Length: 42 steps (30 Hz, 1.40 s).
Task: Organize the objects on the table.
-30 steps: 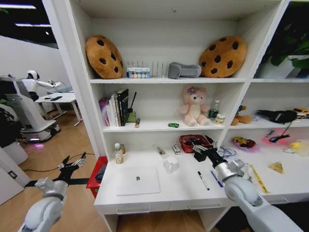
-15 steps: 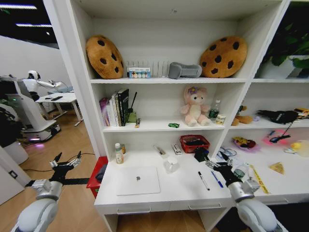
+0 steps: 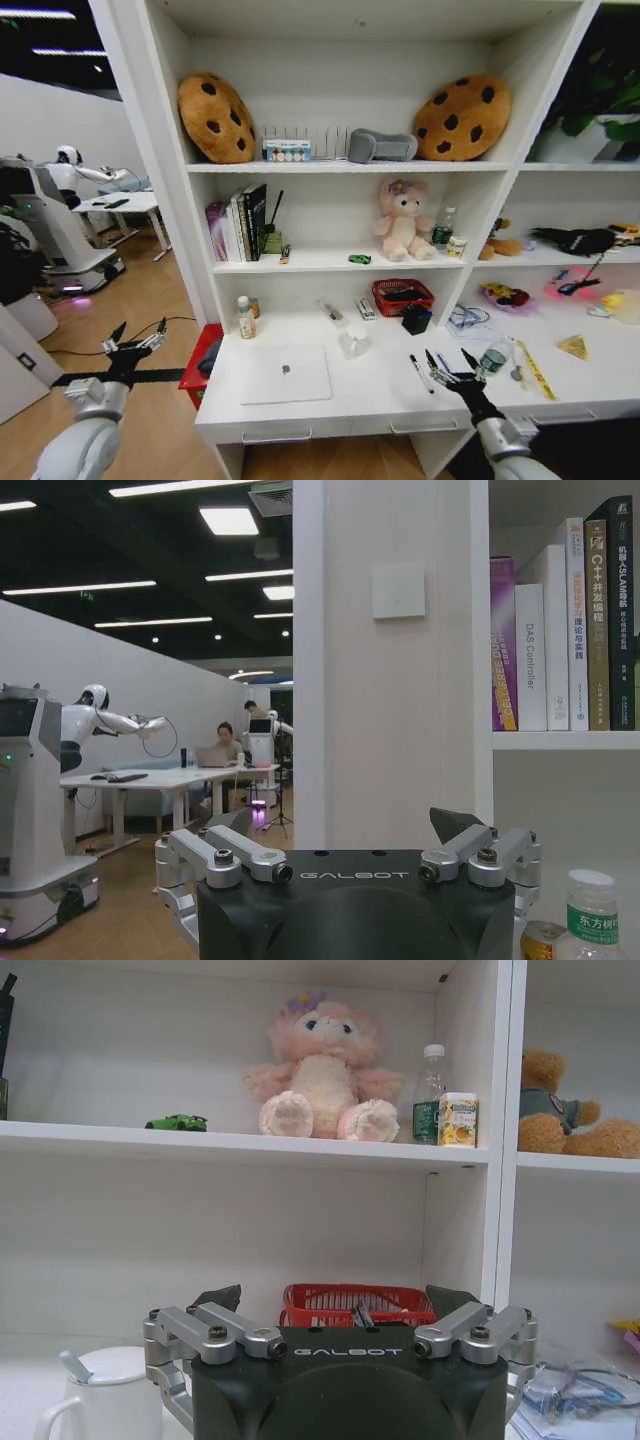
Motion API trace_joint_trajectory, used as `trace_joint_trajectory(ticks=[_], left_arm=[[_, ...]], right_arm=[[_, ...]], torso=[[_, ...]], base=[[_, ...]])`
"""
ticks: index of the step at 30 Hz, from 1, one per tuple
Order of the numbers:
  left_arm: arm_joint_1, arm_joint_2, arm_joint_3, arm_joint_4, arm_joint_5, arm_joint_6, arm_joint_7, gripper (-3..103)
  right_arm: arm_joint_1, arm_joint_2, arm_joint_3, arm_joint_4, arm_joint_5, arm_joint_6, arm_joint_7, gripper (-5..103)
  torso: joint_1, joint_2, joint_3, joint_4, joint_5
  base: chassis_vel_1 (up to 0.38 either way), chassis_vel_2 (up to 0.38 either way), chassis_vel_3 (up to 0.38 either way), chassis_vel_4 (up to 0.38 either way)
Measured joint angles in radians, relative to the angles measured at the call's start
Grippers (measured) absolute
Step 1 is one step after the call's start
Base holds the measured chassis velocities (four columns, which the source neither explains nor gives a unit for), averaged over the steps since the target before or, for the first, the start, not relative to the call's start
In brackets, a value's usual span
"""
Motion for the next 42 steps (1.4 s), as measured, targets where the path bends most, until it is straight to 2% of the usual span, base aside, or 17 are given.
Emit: trace_joint_trajectory(ticks=[27, 42], left_arm=[[0.016, -0.009, -0.002, -0.004, -0.04, 0.005, 0.003, 100], [0.006, -0.007, 0.005, 0.01, -0.042, 0.008, 0.004, 100]], right_arm=[[-0.021, 0.004, 0.007, 0.034, 0.001, 0.021, -0.017, 100], [0.013, 0.007, -0.009, 0.016, 0.002, 0.019, -0.014, 100]], torso=[[0.0, 0.0, 0.0, 0.0, -0.0002], [0.0, 0.0, 0.0, 0.0, -0.0001]], base=[[-0.007, -0.006, 0.005, 0.008], [-0.136, -0.149, 0.147, 0.142]])
